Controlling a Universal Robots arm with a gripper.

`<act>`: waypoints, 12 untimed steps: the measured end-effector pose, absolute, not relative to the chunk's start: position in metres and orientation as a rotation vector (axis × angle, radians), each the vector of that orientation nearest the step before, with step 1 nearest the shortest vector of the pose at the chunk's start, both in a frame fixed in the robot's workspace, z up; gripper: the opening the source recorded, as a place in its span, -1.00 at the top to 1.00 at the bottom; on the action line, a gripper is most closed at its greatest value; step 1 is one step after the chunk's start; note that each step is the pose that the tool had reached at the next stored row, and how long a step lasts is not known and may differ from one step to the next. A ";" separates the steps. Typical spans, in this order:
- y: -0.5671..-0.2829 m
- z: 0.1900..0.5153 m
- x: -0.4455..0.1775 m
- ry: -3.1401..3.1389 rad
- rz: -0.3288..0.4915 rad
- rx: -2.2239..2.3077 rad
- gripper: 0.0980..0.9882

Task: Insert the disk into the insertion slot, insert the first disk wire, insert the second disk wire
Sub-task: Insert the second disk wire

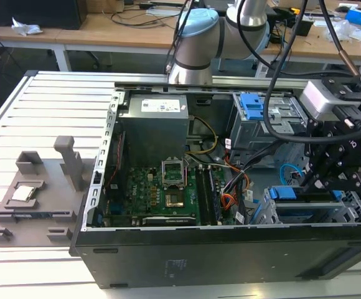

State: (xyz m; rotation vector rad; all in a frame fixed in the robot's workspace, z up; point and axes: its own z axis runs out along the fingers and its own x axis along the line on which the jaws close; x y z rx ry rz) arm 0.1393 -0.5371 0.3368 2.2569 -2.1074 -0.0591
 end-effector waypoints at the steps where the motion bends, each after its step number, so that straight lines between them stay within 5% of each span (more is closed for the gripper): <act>1: -0.537 0.337 0.139 -2.107 -0.059 2.257 0.85; 8: -0.537 0.335 0.139 -2.108 -0.060 2.257 0.83; 9: -0.537 0.335 0.139 -2.108 -0.060 2.257 0.70; 12: -0.537 0.363 0.139 -2.108 -0.060 2.257 0.70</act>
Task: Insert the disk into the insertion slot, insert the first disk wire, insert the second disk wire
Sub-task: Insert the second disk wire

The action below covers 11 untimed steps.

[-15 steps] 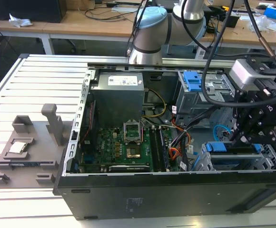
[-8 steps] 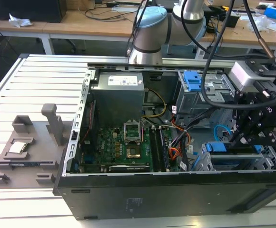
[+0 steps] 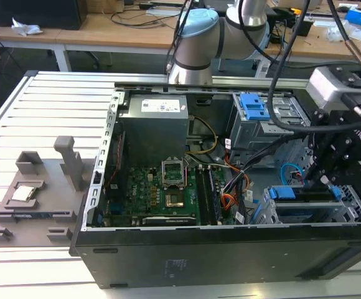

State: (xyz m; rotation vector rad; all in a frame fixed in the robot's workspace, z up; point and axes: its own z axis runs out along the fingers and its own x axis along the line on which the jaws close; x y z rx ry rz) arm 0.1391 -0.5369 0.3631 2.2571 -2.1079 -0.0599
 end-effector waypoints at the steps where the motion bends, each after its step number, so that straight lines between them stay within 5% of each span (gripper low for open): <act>1: -0.536 0.373 0.139 -2.108 -0.060 2.257 0.73; 3: -0.535 0.390 0.139 -2.108 -0.060 2.257 0.98; 11: -0.535 0.399 0.139 -2.108 -0.060 2.257 0.98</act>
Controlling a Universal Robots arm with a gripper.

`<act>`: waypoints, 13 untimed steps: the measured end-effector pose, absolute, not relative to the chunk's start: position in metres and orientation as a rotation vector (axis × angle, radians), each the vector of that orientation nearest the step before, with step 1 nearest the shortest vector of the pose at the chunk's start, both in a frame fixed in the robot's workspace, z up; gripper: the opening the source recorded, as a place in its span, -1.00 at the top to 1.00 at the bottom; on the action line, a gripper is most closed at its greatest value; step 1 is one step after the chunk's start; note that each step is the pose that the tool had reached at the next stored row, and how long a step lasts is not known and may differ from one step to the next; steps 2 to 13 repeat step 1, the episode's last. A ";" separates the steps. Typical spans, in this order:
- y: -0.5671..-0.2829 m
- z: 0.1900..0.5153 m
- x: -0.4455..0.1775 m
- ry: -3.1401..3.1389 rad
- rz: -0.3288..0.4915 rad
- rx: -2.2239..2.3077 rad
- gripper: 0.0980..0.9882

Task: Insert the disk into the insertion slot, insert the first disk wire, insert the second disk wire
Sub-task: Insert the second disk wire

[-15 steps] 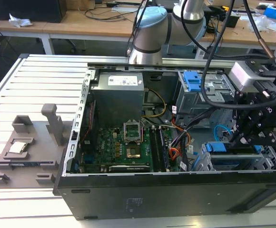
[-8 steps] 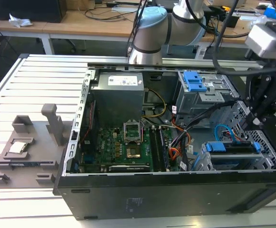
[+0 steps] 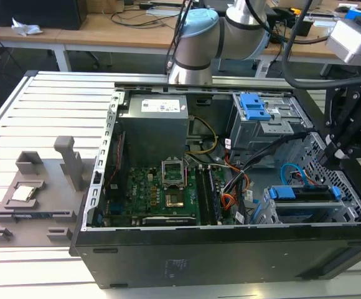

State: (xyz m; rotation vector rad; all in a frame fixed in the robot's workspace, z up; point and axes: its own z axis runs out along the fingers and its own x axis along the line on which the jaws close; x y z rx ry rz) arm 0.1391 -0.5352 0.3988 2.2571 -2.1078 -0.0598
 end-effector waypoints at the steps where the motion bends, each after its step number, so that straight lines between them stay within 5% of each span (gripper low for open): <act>1: -0.535 0.399 0.139 -2.108 -0.060 2.257 0.98; 13: -0.535 0.399 0.139 -2.108 -0.060 2.257 0.98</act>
